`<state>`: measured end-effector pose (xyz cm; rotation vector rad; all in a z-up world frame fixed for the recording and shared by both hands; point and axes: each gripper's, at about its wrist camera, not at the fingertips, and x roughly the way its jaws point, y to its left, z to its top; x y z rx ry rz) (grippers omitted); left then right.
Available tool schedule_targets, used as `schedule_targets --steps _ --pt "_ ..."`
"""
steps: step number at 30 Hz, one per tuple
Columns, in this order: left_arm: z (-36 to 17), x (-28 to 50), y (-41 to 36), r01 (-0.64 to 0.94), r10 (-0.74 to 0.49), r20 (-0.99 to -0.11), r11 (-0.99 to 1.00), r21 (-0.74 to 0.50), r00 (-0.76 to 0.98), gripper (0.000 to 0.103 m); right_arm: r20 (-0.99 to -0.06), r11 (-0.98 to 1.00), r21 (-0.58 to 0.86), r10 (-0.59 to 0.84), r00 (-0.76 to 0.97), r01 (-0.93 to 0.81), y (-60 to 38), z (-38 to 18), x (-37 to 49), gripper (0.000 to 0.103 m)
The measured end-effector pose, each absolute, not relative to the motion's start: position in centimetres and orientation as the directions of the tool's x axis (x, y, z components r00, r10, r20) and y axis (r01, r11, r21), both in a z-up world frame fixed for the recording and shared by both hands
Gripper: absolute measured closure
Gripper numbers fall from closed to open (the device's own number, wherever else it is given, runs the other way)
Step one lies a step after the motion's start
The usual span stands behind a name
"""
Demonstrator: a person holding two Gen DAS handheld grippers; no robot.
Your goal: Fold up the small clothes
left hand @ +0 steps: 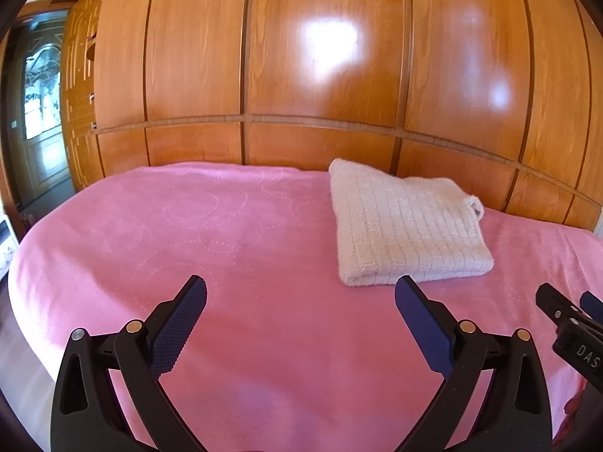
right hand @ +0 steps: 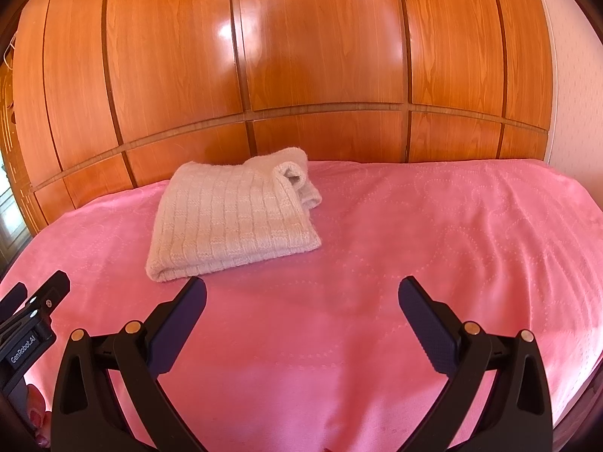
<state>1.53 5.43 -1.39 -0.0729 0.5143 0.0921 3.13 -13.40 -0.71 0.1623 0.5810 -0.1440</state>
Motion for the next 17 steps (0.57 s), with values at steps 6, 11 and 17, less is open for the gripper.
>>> schedule_targets --steps 6,11,17 --pt "-1.9 1.9 5.3 -0.087 0.048 -0.512 0.995 -0.054 0.857 0.004 -0.566 0.976 0.110 -0.092 0.819 0.186 -13.6 -1.1 3.3 0.002" --pt "-2.9 2.9 4.8 -0.043 0.008 -0.559 0.998 -0.050 0.829 0.004 -0.585 0.975 0.108 -0.096 0.805 0.195 -14.0 -1.8 3.7 0.002" --pt "-4.4 5.6 6.0 -0.025 -0.026 -0.630 0.997 -0.072 0.776 0.004 -0.664 0.963 0.116 -0.106 0.740 0.242 -16.4 -3.8 5.5 0.002"
